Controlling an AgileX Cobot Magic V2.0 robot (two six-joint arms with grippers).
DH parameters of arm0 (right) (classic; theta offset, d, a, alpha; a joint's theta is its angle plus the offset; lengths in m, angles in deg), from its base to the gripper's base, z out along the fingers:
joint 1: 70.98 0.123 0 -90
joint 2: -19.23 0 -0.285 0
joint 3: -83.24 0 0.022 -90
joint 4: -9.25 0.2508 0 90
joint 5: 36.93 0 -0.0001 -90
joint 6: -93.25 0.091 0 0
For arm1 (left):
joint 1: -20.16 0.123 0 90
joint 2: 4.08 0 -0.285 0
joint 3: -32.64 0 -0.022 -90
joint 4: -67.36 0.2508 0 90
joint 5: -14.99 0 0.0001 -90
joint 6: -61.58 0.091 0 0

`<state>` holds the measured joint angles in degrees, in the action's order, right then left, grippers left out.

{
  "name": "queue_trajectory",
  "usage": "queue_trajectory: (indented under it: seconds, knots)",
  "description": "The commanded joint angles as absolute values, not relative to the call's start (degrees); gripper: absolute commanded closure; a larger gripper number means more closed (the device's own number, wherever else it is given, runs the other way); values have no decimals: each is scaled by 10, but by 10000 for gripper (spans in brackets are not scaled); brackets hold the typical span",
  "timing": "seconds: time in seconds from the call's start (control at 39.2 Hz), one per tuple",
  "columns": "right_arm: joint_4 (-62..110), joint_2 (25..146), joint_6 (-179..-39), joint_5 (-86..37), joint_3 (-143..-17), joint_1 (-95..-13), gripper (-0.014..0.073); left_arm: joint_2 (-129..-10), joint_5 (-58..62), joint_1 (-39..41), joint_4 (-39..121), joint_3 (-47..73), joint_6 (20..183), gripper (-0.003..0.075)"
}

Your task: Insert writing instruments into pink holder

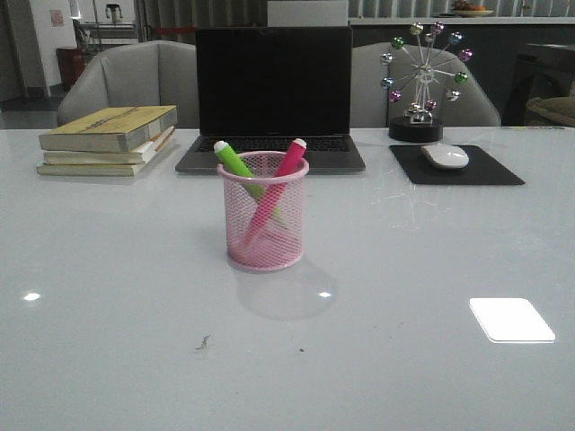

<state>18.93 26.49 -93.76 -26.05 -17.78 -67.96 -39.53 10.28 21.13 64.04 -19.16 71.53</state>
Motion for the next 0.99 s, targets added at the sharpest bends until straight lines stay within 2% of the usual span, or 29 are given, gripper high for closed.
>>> queue_trajectory:
  seconds: [0.0,0.48,0.54,0.82,0.97]
  knots:
    - [192,254,-943,-313,-178,-681,536,-397,147,207,640,-175,715,327]
    - [192,254,-943,-313,-178,-681,536,-397,147,207,640,-175,715,335]
    - [192,254,-943,-313,-178,-681,536,-397,146,207,640,-175,715,362]
    - [192,254,-943,-313,-178,-681,536,-372,144,207,622,-175,714,618]
    - [192,254,-943,-313,-178,-681,536,-313,143,207,601,-177,714,629]
